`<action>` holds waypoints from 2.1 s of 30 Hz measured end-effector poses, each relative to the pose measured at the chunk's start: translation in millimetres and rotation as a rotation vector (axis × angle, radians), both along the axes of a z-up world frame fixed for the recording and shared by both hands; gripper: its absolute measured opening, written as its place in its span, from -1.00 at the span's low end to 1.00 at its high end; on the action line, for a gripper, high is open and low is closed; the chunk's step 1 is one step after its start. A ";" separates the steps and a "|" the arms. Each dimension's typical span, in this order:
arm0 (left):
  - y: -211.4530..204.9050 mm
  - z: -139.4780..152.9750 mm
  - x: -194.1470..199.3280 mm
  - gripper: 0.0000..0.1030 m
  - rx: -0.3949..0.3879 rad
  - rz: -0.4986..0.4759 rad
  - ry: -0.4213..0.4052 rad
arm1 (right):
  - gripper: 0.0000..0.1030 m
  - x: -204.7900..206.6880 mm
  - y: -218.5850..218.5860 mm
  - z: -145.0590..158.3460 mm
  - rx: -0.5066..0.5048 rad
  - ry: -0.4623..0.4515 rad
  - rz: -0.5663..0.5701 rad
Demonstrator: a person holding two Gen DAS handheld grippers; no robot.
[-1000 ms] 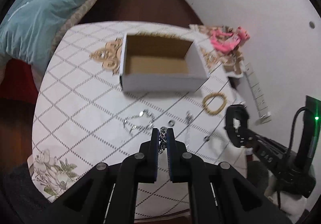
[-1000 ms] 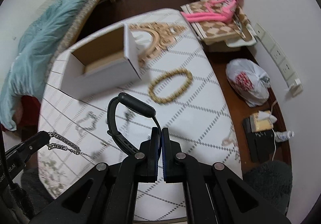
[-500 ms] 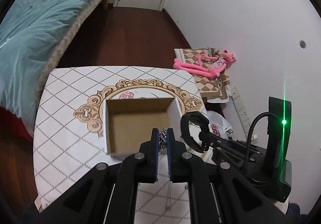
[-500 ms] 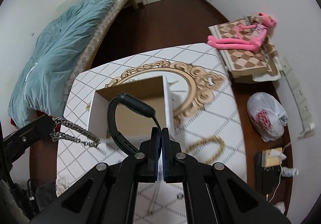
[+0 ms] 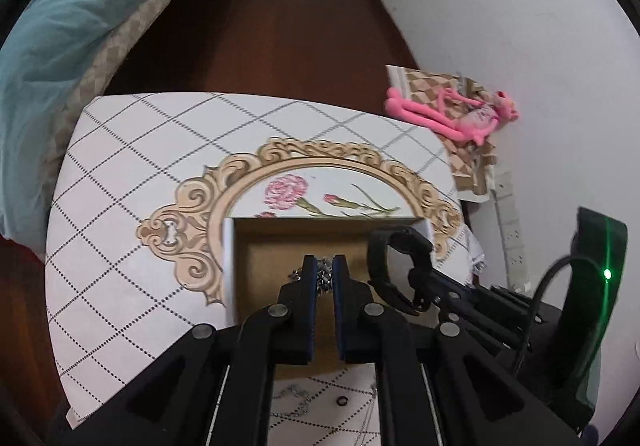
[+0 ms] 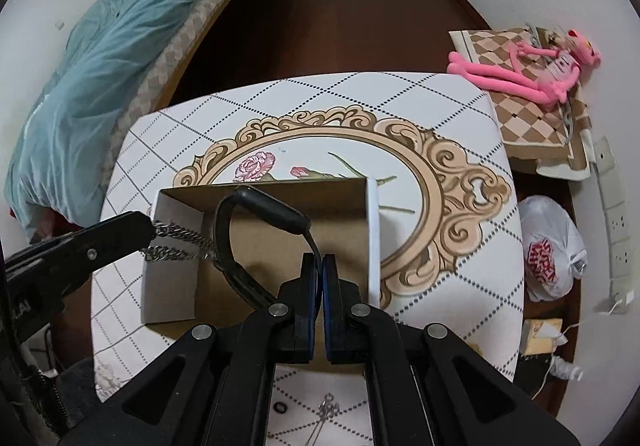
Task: Organize jewelry
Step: 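Carry the chain and watch band into the cardboard box and open both tools, then lift both open tools up and away from the box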
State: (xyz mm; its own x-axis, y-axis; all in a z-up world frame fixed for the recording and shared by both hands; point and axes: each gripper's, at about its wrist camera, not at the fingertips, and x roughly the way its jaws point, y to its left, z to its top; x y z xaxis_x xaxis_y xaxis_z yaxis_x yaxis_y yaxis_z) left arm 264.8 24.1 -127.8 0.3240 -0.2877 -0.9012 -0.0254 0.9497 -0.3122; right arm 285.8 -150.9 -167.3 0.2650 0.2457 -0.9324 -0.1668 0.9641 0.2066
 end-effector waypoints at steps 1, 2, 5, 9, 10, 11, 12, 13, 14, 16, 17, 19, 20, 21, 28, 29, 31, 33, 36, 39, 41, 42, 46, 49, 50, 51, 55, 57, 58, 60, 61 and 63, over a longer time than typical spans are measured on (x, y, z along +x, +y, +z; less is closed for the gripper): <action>1.1 -0.2 2.7 -0.86 0.016 0.010 0.006 | -0.94 2.3 1.4 -1.2 -0.004 0.006 0.001; 2.4 -0.5 4.9 -0.86 0.026 0.016 0.016 | -0.89 4.5 1.8 -2.2 -0.005 0.012 0.003; 6.5 2.1 8.4 -0.82 0.069 0.033 0.026 | -0.73 8.1 2.6 -1.1 -0.006 0.021 -0.001; 10.0 11.5 6.0 -0.03 0.169 0.040 0.000 | -0.05 5.1 1.3 11.7 -0.009 -0.001 -0.013; 12.1 14.0 4.3 0.57 0.181 0.046 -0.011 | 0.08 3.9 0.9 14.9 -0.017 -0.012 -0.011; 14.3 16.0 2.2 0.78 0.196 0.053 -0.023 | 0.31 1.8 0.3 17.8 -0.022 -0.021 -0.008; 16.6 17.6 -1.1 0.87 0.209 0.060 -0.038 | 0.52 -1.5 -0.5 20.9 -0.041 -0.029 -0.007; 17.4 17.8 -6.3 0.87 0.230 0.062 -0.052 | 0.60 -3.9 -1.3 22.3 -0.052 -0.032 -0.009; 17.8 16.0 -8.3 0.87 0.244 0.064 -0.052 | 0.68 -8.1 -2.7 22.9 -0.071 -0.037 -0.011; 17.5 9.3 -15.2 0.99 0.273 0.066 -0.045 | 0.71 -14.5 -3.8 20.9 -0.124 -0.041 -0.010; 16.7 4.4 -20.1 0.99 0.289 0.064 -0.045 | 0.72 -17.5 -5.8 18.6 -0.141 -0.041 -0.012; 15.4 -2.0 -27.6 0.99 0.305 0.065 -0.046 | 0.77 -25.1 -9.4 11.1 -0.163 -0.030 -0.017; 14.8 -4.8 -31.4 0.99 0.308 0.066 -0.048 | 0.79 -28.8 -11.1 6.3 -0.163 -0.018 -0.018; 14.3 -7.2 -34.3 0.99 0.312 0.066 -0.047 | 0.79 -31.7 -13.0 2.6 -0.162 -0.011 -0.023; 9.6 -15.1 -52.6 1.00 0.342 0.078 -0.041 | 0.80 -46.8 -17.7 -2.5 -0.174 -0.023 -0.035; 9.7 -14.2 -55.7 1.00 0.341 0.082 -0.043 | 0.80 -49.0 -18.3 -0.8 -0.175 -0.028 -0.035; 9.5 -10.5 -61.8 1.00 0.348 0.091 -0.053 | 0.80 -51.8 -17.3 3.6 -0.178 -0.043 -0.037; 9.9 -4.8 -68.3 1.00 0.343 0.101 -0.065 | 0.80 -57.7 -17.9 10.6 -0.176 -0.060 -0.038; 10.3 7.5 -78.2 0.99 0.342 0.111 -0.090 | 0.80 -65.4 -19.3 23.5 -0.175 -0.088 -0.043; 9.6 23.2 -89.9 0.99 0.345 0.116 -0.119 | 0.80 -78.3 -21.8 41.3 -0.170 -0.127 -0.048; 8.3 32.5 -97.0 0.99 0.356 0.117 -0.141 | 0.80 -85.5 -23.0 50.7 -0.172 -0.148 -0.053; 7.3 37.0 -100.9 0.99 0.360 0.118 -0.152 | 0.80 -92.0 -23.1 58.1 -0.177 -0.165 -0.056; 7.2 53.5 -118.5 0.99 0.361 0.124 -0.184 | 0.80 -110.5 -25.1 77.4 -0.166 -0.199 -0.069; 8.1 63.0 -129.6 0.99 0.355 0.130 -0.202 | 0.80 -124.8 -26.9 91.3 -0.156 -0.224 -0.076; 9.1 67.6 -135.3 0.99 0.350 0.132 -0.212 | 0.80 -128.7 -27.3 95.4 -0.156 -0.233 -0.077; 9.5 70.7 -139.1 0.99 0.347 0.133 -0.218 | 0.80 -133.8 -27.9 101.0 -0.153 -0.245 -0.079; 12.6 79.3 -153.6 0.99 0.337 0.148 -0.234 | 0.80 -149.3 -30.2 115.6 -0.116 -0.264 -0.089; 13.6 77.3 -160.3 0.99 0.336 0.159 -0.228 | 0.80 -155.2 -32.7 116.5 -0.098 -0.259 -0.095; 14.2 73.5 -162.7 0.99 0.336 0.165 -0.216 | 0.80 -158.6 -34.8 114.0 -0.090 -0.249 -0.100; 14.6 63.6 -170.9 0.99 0.338 0.174 -0.199 | 0.80 -164.9 -39.1 101.9 -0.094 -0.220 -0.109; 14.7 55.6 -173.3 0.99 0.340 0.175 -0.184 | 0.80 -167.6 -41.1 94.4 -0.100 -0.206 -0.113; 15.6 37.3 -179.9 0.99 0.357 0.183 -0.150 | 0.80 -173.9 -44.0 72.4 -0.099 -0.157 -0.112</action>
